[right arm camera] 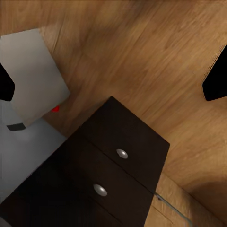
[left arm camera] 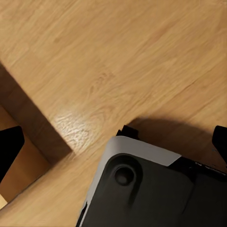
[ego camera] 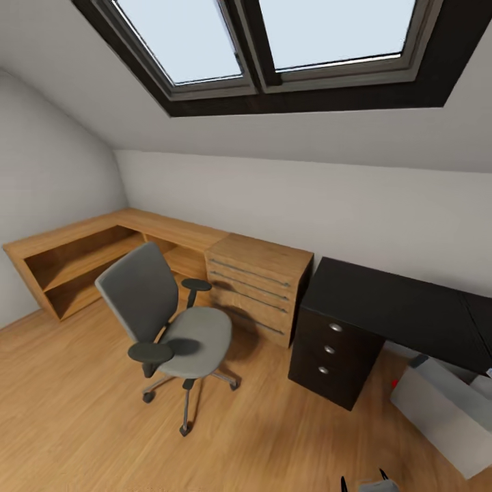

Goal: In the bedroom, organize the workspace by keeping the computer under the desk, ensuring the monitor is on the desk, placing the keyboard on the desk next to the monitor, placing the mouse on the desk next to the keyboard, moving the folder from the swivel chair onto the desk next to the mouse, stacking the notebook on top of the folder with the pen on top of the notebook, and positioning the swivel chair next to the desk.

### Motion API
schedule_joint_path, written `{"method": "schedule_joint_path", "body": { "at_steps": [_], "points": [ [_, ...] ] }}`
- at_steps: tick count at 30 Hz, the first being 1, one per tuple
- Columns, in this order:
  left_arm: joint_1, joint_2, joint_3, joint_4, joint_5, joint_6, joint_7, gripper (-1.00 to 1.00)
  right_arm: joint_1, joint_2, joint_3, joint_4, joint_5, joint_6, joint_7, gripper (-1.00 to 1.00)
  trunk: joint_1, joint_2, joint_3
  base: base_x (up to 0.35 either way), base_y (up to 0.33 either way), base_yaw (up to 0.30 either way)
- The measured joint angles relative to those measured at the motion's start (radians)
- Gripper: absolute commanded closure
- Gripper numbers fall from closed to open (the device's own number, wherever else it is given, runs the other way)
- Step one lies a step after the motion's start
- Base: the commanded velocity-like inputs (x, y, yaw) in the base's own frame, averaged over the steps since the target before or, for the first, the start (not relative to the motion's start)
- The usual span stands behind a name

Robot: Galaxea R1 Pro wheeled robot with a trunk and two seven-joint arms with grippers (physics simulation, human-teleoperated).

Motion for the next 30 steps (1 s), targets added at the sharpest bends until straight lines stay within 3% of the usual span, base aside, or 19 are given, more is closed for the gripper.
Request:
{"method": "schedule_joint_path", "body": {
  "at_steps": [30],
  "points": [
    [0.000,0.000,-0.003,0.004,-0.003,-0.019,-0.003,-1.00,0.000,0.002,-0.002,-0.001,0.000,-0.010,-0.004,-1.00,0.000,0.000,0.000,0.000,0.000,0.284]
  ]
}}
